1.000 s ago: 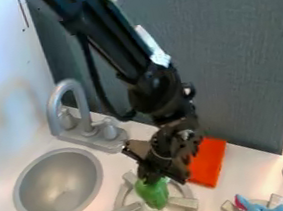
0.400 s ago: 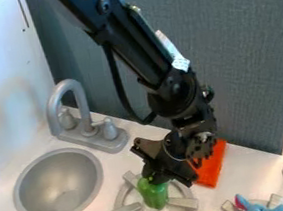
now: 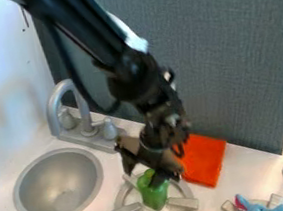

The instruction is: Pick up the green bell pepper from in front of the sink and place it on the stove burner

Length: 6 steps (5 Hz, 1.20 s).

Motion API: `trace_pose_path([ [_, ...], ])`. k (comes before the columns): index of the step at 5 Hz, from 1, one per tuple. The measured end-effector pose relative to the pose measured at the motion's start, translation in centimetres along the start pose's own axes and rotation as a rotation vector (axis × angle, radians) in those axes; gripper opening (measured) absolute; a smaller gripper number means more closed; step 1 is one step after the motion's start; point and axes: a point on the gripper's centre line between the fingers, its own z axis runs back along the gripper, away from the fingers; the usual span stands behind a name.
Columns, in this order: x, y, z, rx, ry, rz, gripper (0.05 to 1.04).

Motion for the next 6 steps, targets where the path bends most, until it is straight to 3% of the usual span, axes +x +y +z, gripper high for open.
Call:
trace_pose_path([
  [1, -1.3, 0.7, 0.7, 0.006, -0.007, 0.009, 1.013],
  [2, -3.0, 1.1, 1.2, -0.003, -0.004, 0.003, 1.009],
  [3, -5.8, 1.1, 2.5, -0.055, 0.033, -0.048, 1.009],
  [4, -7.8, 0.1, 4.1, -0.120, 0.034, -0.115, 1.009],
  [5, -8.2, -1.4, 4.4, -0.222, 0.041, -0.251, 1.009],
  [6, -7.6, -3.3, 2.7, -0.285, 0.074, -0.345, 1.009],
])
